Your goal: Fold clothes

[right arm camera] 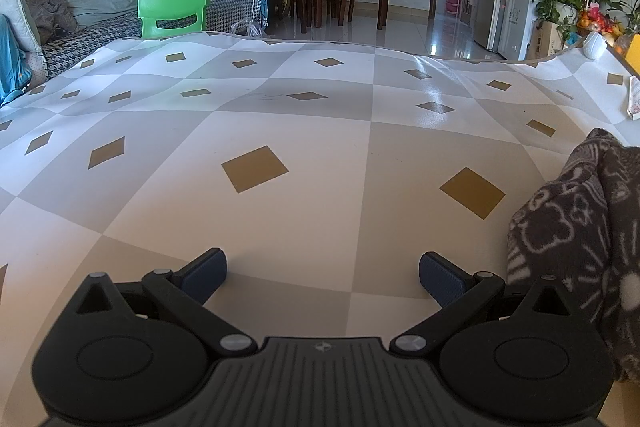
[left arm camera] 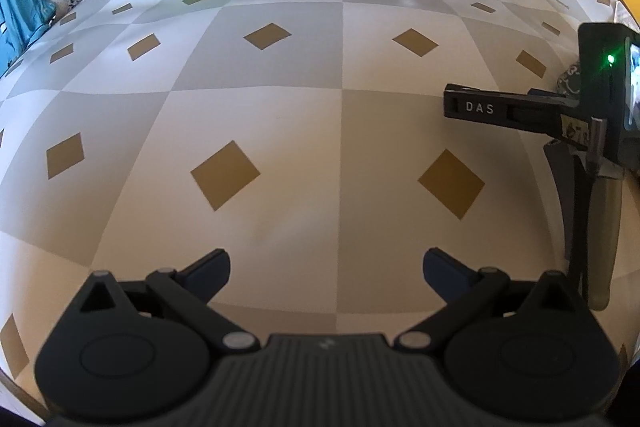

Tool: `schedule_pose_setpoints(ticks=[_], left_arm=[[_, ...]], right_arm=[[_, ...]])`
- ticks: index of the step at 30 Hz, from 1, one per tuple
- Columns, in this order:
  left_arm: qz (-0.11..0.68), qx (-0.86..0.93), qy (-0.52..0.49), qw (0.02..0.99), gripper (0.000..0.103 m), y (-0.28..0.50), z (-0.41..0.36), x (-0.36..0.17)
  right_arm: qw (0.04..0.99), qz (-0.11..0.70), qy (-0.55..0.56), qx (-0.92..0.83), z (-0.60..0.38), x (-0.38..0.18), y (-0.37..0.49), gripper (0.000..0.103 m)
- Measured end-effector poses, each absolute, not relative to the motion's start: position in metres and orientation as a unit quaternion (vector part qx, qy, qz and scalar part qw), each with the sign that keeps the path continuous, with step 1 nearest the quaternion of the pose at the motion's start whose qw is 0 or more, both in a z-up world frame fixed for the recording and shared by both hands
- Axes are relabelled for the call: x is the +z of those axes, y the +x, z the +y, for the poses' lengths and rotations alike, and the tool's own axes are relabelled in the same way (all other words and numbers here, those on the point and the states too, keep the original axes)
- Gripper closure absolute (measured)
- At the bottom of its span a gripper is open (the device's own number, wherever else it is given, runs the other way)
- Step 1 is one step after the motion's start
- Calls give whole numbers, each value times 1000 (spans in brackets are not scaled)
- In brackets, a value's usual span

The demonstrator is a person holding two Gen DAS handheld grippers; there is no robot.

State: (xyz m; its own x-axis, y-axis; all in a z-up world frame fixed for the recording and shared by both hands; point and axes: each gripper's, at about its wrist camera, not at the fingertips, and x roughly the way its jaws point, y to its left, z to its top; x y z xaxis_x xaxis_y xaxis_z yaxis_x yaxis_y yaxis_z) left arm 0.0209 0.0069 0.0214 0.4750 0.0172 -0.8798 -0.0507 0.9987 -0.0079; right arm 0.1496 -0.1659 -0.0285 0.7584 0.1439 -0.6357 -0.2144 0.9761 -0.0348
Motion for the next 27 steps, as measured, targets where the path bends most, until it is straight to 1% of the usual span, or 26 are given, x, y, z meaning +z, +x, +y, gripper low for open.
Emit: schedule_pose_setpoints(ticks=[27], left_arm=[[511, 34, -33, 858, 0, 13, 32, 26]], right_arm=[[936, 334, -53, 96, -166, -28, 150, 0]])
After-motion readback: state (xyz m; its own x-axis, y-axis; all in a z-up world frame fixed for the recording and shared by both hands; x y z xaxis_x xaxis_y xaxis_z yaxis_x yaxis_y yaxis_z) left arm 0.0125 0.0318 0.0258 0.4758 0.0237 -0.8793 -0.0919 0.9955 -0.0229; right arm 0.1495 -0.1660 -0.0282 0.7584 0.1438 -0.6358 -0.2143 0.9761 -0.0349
